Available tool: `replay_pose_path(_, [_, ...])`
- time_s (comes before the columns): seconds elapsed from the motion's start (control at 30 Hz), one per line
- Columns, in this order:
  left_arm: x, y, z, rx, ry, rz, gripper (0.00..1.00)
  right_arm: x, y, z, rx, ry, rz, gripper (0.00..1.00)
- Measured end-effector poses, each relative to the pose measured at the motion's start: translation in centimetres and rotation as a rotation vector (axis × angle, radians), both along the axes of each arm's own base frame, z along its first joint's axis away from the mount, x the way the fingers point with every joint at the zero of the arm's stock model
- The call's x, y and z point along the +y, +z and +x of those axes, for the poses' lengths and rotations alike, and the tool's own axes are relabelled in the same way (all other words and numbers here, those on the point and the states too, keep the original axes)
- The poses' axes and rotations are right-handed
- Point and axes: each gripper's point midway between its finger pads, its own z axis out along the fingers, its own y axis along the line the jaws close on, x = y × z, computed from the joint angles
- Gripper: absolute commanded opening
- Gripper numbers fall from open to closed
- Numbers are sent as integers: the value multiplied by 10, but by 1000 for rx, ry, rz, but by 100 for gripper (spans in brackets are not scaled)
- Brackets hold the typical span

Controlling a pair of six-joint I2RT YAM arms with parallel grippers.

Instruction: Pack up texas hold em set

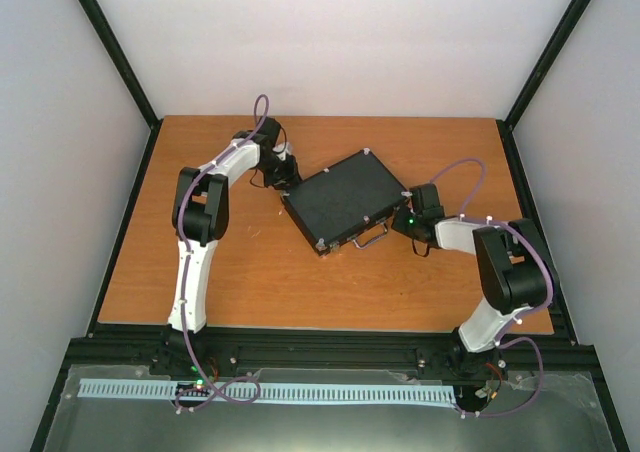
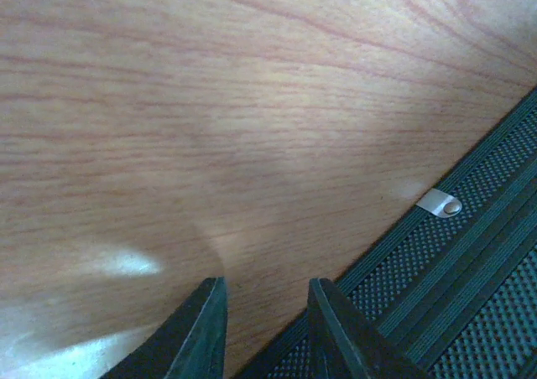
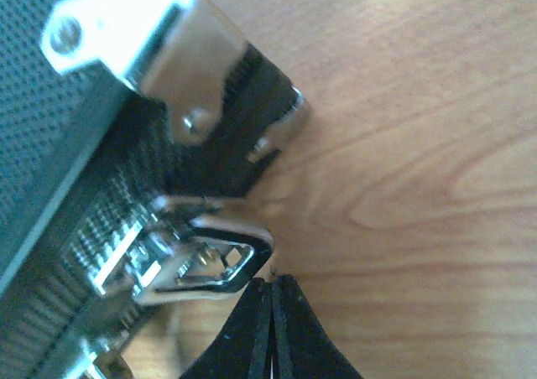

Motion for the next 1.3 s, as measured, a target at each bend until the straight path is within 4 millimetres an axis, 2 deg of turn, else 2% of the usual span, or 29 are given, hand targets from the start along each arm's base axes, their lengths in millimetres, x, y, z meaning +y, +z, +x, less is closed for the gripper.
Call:
replay_pose_path(0.13, [3, 1, -2, 10, 4, 13, 30, 6, 1, 12, -11, 10, 18, 3])
replay_pose_path(0.27, [8, 8, -3, 30, 16, 53, 30, 5, 3, 6, 6, 13, 15, 3])
replay_pose_path(0.37, [8, 35, 17, -26, 41, 59, 33, -3, 9, -14, 24, 13, 19, 3])
replay_pose_path(0.5, [4, 87, 52, -163, 98, 29, 34, -14, 22, -32, 11, 20, 47, 3])
replay_pose_path(0.6, [5, 100, 63, -196, 139, 3, 32, -16, 28, -34, 0, 44, 60, 3])
replay_pose_path(0.73, [6, 87, 75, -178, 187, -39, 20, -23, 22, -29, 23, 52, 105, 3])
replay_pose_path(0.83, [-4, 63, 85, -146, 206, -101, 11, -24, 15, -18, 52, 57, 149, 3])
replay_pose_path(1.03, [-21, 3, 95, -42, 237, -210, 10, -6, 18, 15, 37, 122, 259, 3])
replay_pose_path(1.1, [-29, 3, 99, -37, 233, -264, 10, 0, 17, 23, 33, 143, 291, 3])
replay_pose_path(1.3, [-38, 4, 102, -30, 222, -329, 10, 7, 2, 23, 71, 142, 358, 3])
